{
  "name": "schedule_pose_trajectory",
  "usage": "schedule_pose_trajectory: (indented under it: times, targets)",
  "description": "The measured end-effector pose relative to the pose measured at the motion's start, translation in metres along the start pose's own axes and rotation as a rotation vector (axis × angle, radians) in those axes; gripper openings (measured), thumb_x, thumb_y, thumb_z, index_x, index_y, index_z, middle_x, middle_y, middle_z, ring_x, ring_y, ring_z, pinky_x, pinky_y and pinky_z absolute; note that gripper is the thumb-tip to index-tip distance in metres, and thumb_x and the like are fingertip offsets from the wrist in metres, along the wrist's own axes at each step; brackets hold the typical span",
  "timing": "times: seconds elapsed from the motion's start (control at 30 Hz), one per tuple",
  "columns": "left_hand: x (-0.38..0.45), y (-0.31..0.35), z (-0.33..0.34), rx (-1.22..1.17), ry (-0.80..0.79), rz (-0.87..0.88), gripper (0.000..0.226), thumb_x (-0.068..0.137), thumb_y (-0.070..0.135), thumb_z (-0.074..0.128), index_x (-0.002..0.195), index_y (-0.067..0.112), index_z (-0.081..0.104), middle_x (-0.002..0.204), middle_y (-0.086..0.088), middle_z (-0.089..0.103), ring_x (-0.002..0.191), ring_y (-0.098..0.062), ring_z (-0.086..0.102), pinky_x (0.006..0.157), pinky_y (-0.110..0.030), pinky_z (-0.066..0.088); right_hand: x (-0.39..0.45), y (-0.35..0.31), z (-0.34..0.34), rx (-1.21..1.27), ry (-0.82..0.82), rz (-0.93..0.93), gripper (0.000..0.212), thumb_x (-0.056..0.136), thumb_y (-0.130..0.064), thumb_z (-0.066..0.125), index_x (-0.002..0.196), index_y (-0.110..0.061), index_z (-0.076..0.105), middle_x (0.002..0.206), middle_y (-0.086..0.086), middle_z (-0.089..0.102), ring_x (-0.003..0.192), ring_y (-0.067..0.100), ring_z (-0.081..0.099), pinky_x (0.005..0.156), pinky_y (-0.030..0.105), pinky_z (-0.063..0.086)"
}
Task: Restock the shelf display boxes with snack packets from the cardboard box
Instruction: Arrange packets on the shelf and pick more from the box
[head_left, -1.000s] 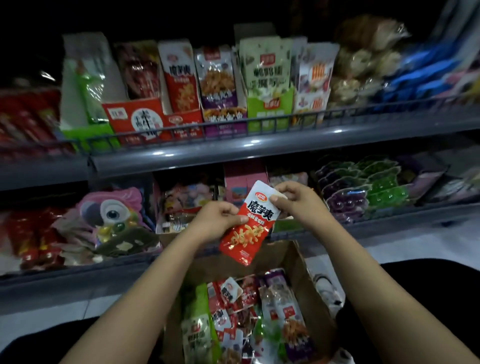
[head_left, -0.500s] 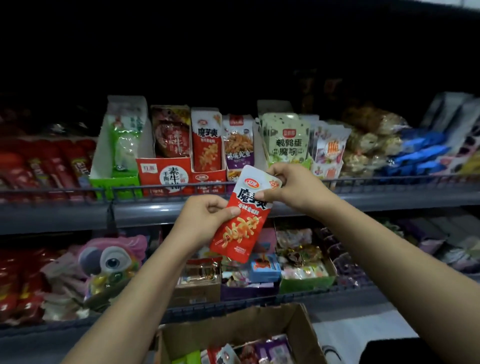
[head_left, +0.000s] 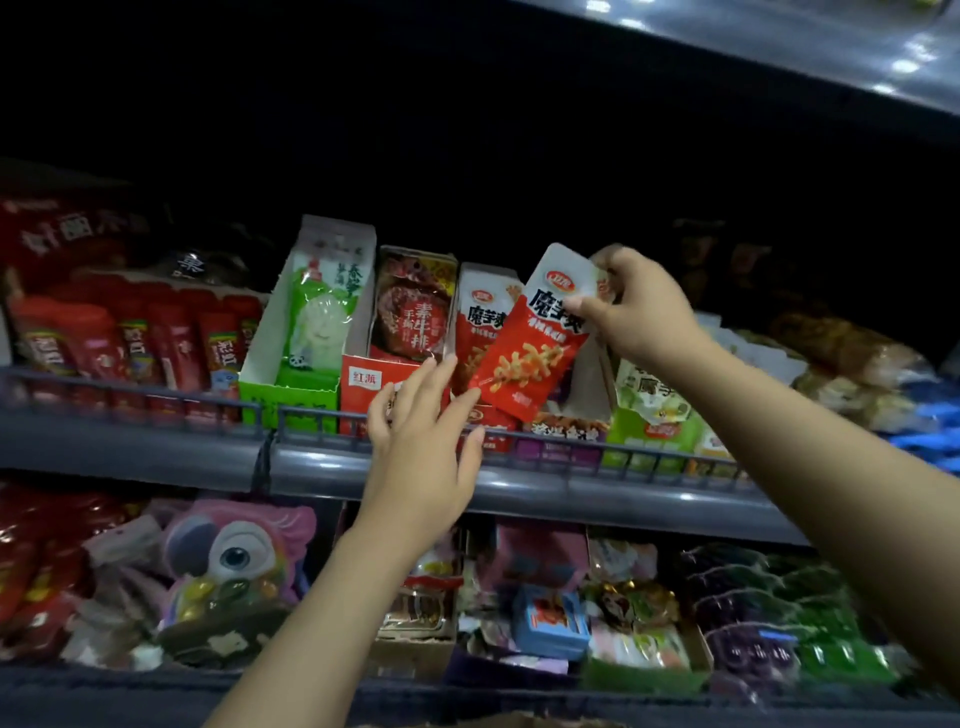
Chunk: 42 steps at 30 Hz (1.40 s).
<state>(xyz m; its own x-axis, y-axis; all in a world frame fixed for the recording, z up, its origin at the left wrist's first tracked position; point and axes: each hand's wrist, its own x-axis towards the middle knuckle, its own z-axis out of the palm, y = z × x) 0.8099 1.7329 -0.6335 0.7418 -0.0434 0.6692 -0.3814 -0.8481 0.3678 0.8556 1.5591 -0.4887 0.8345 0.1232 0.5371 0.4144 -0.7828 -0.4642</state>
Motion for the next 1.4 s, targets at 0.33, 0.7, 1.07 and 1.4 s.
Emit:
schedule_pose_trajectory:
  times: [0.33,0.7,1.07,1.4]
  targets:
    - [0.004,-0.011,0.011,0.083,-0.005,0.038,0.045,0.091,0.038,0.029,0.118,0.023,0.062,0.153,-0.005,0.027,0.143,-0.014,0.009,0.113,-0.044,-0.004,0.056,-0.009,0.037,-0.042,-0.023,0.048,0.029,0.089,-0.024,0.063,0.114,-0.016,0.052,0.102,0.0,0.06,0.079,0.014,0.056,0.063,0.027,0.045]
    - [0.004,-0.014,0.017,0.057,0.032,0.032,0.042,0.088,0.034,0.034,0.116,0.022,0.063,0.151,-0.004,0.033,0.143,-0.016,0.017,0.113,-0.048,0.006,0.065,0.019,0.092,-0.446,-0.001,-0.158,0.035,0.087,-0.028,0.061,0.119,-0.016,0.054,0.129,0.007,0.046,0.118,0.027,0.044,0.086,0.036,0.042]
    - [0.002,-0.017,0.019,0.059,0.051,0.048,0.04,0.088,0.031,0.037,0.117,0.023,0.062,0.15,-0.003,0.034,0.143,-0.016,0.018,0.113,-0.048,0.009,0.072,0.025,0.096,-0.327,-0.123,-0.164,0.055,0.085,-0.02,0.067,0.134,-0.018,0.042,0.137,0.01,0.036,0.117,0.028,0.049,0.092,0.035,0.044]
    - [0.002,-0.017,0.021,0.053,0.047,0.037,0.039,0.087,0.03,0.037,0.115,0.024,0.063,0.151,-0.002,0.033,0.143,-0.015,0.018,0.111,-0.052,0.019,0.08,0.019,0.086,-0.394,-0.002,-0.092,0.033,0.089,-0.033,0.06,0.114,-0.012,0.057,0.116,0.011,0.056,0.098,0.029,0.058,0.076,0.034,0.045]
